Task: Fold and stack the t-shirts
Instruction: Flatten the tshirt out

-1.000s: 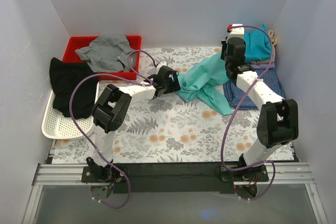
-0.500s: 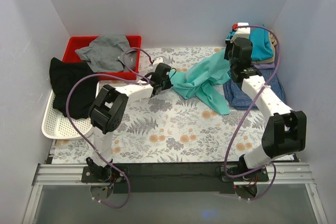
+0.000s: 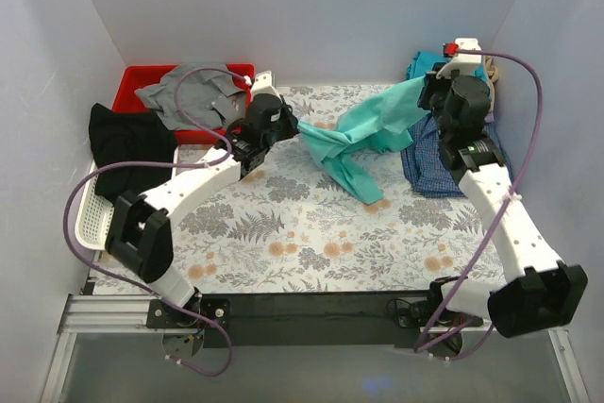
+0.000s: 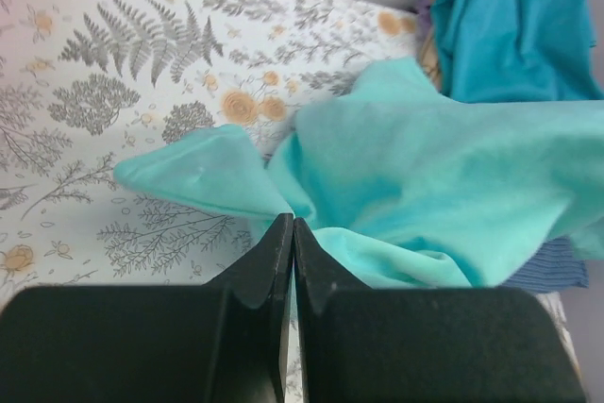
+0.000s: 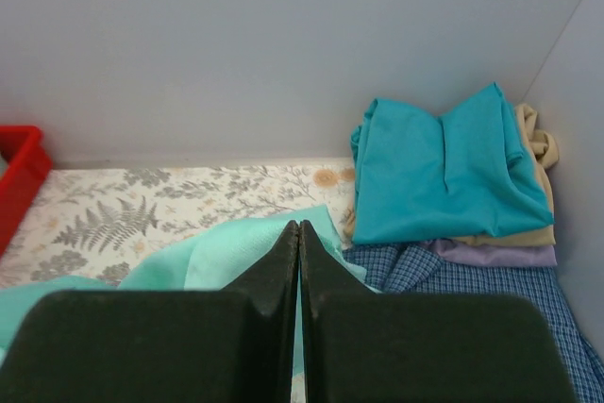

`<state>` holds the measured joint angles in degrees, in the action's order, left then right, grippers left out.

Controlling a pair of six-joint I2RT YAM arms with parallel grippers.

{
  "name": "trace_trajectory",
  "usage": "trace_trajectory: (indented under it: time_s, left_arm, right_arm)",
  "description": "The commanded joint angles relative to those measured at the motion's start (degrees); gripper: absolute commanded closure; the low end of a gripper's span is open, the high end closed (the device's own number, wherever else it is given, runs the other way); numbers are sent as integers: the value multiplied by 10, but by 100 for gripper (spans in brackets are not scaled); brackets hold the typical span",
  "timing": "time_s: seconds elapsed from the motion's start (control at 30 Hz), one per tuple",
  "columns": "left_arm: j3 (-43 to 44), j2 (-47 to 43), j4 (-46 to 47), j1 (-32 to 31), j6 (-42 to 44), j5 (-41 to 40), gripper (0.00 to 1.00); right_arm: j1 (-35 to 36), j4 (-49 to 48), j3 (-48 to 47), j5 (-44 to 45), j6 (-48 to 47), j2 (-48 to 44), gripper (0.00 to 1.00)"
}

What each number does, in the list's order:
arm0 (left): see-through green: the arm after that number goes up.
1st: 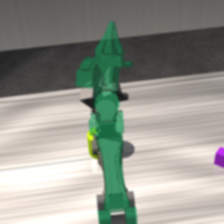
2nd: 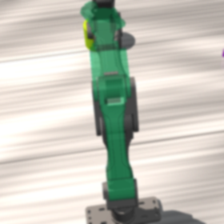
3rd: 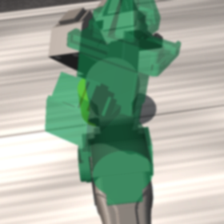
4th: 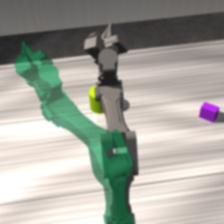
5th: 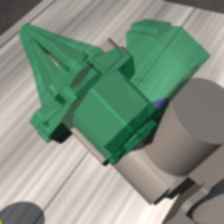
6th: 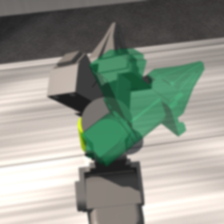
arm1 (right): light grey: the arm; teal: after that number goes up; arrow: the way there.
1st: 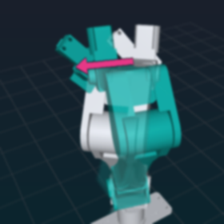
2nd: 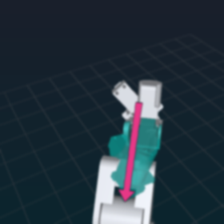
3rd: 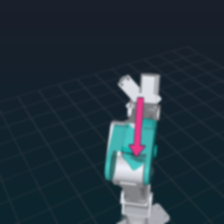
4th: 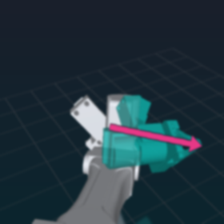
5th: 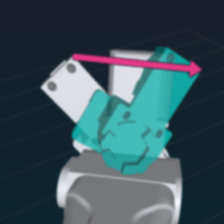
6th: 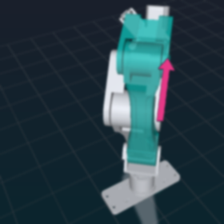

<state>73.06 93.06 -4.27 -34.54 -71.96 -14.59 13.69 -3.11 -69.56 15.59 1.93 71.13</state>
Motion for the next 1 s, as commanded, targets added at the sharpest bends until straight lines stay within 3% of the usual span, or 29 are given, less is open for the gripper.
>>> trace_trajectory:
  time_s: [0.0,0.17,0.37,0.5,0.67,0.77,0.9,0.97]
  left_arm:
    - [14,-104,-45,4,31,18,100]
    - [62,-183,-157,4,46,106,100]
    - [40,-224,-196,4,24,80,100]
    - [7,-156,-180,4,20,69,100]
    - [14,1,-155,4,11,91,100]
    - [33,85,-139,7,7,103,90]
    - [70,153,-135,16,6,113,53]
    - [79,166,-134,19,6,113,44]
  right_arm:
    - [12,8,23,-36,14,-78,99]
    - [27,58,33,-45,18,-160,99]
    - [33,73,53,-50,27,-184,99]
    - [33,63,64,-54,31,-157,99]
    - [34,52,68,-58,25,-111,99]
    - [34,47,71,-55,18,-91,99]
    - [34,43,67,-52,12,-69,99]
    - [34,43,61,-50,10,-57,99]
